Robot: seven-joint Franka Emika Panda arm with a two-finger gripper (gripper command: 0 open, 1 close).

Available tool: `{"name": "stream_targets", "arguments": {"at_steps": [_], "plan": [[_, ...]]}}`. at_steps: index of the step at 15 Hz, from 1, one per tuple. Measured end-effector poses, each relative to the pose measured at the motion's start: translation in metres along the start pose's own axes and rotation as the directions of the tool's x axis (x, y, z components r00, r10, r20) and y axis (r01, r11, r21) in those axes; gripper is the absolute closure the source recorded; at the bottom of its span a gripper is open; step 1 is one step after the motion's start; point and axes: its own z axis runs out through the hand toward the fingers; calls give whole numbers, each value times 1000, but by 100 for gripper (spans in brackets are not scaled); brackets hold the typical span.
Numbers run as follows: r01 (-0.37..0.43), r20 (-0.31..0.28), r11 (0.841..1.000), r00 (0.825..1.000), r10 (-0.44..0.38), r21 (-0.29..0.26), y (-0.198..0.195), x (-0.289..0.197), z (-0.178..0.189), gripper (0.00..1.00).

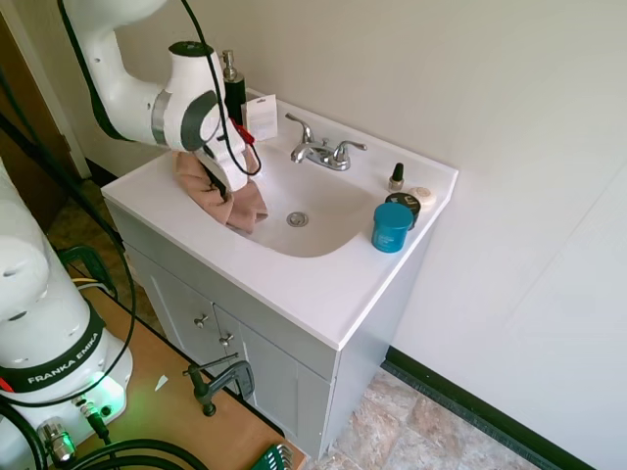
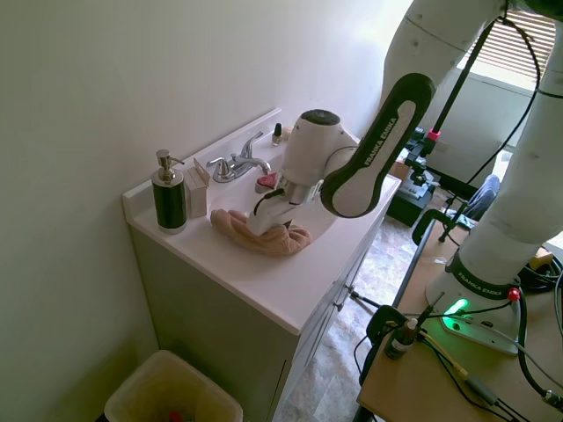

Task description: Sanitize the sink

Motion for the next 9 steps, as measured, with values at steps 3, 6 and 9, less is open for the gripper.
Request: {"name": "stream_targets", "arguments": {"at_steps": [3, 6, 9], "plan": [[121, 11, 992, 993, -121, 20, -15, -26, -36, 100], [237, 61, 971, 970, -237, 4, -16, -72, -57, 0], [267, 67, 963, 962, -265, -28, 0, -75, -70, 0]]}}
